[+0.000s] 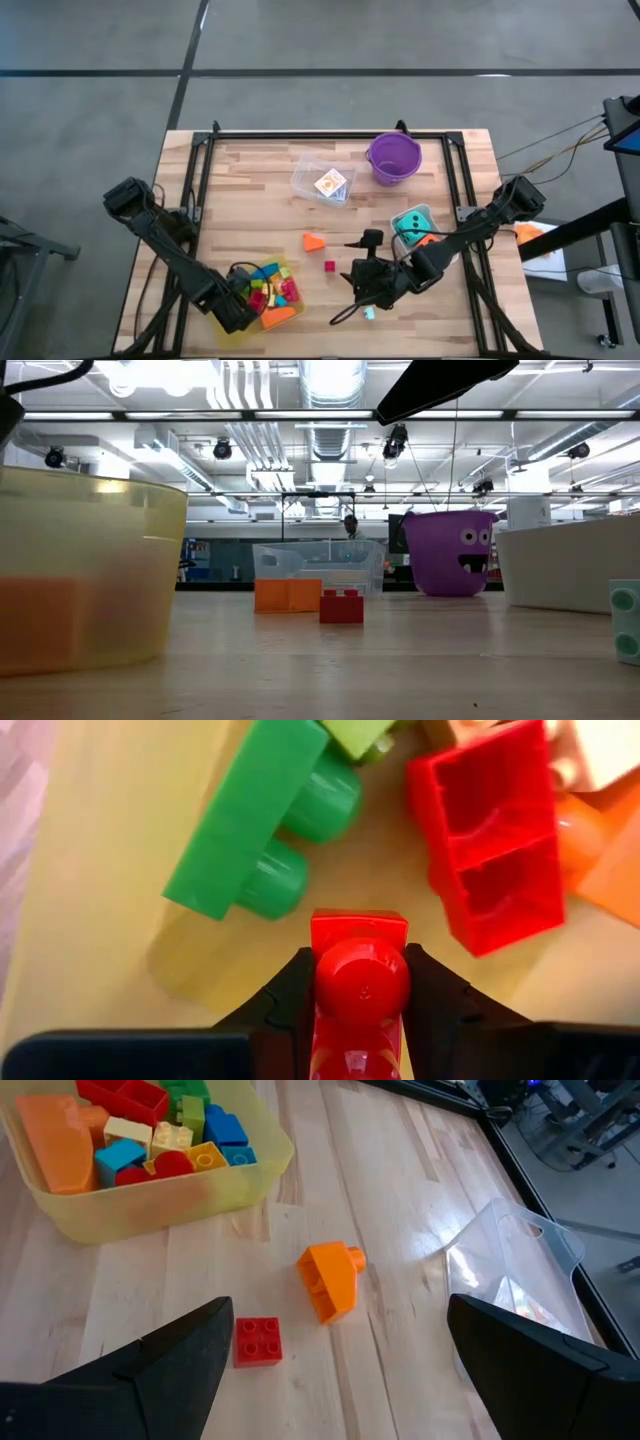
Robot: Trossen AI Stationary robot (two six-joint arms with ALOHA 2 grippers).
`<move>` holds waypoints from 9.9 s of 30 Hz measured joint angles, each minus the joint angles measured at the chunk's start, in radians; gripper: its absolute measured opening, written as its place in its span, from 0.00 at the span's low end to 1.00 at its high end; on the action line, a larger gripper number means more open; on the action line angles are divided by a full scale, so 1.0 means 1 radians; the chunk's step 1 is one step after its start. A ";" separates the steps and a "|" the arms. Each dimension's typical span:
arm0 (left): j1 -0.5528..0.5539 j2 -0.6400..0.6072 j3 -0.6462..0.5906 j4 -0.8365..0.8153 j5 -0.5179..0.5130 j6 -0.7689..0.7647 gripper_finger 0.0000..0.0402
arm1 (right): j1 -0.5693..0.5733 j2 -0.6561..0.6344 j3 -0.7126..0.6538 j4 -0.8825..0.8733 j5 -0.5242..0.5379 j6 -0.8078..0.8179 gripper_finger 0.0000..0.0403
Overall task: Pick & Place Toys
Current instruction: Put the red game piece into the yellow bin, then put the white game piece into the yellow bin
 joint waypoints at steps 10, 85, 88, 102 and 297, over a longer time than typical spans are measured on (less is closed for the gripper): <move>0.000 0.000 -0.061 0.070 -0.013 -0.006 0.25 | 0.000 0.000 0.000 0.001 -0.002 0.013 0.90; 0.029 -0.194 -0.011 0.106 -0.089 0.126 0.57 | -0.073 0.000 0.000 -0.010 -0.107 0.409 0.90; 0.029 -0.241 -0.011 0.071 -0.213 0.201 0.57 | -0.097 0.001 0.000 -0.023 -0.188 0.575 0.90; 0.052 -0.292 -0.010 0.041 -0.576 0.656 0.57 | -0.039 0.080 0.198 -0.593 -0.540 1.026 0.90; 0.353 -0.221 -0.065 0.954 -0.375 0.595 0.32 | -0.006 0.500 1.000 -0.619 0.126 0.044 0.43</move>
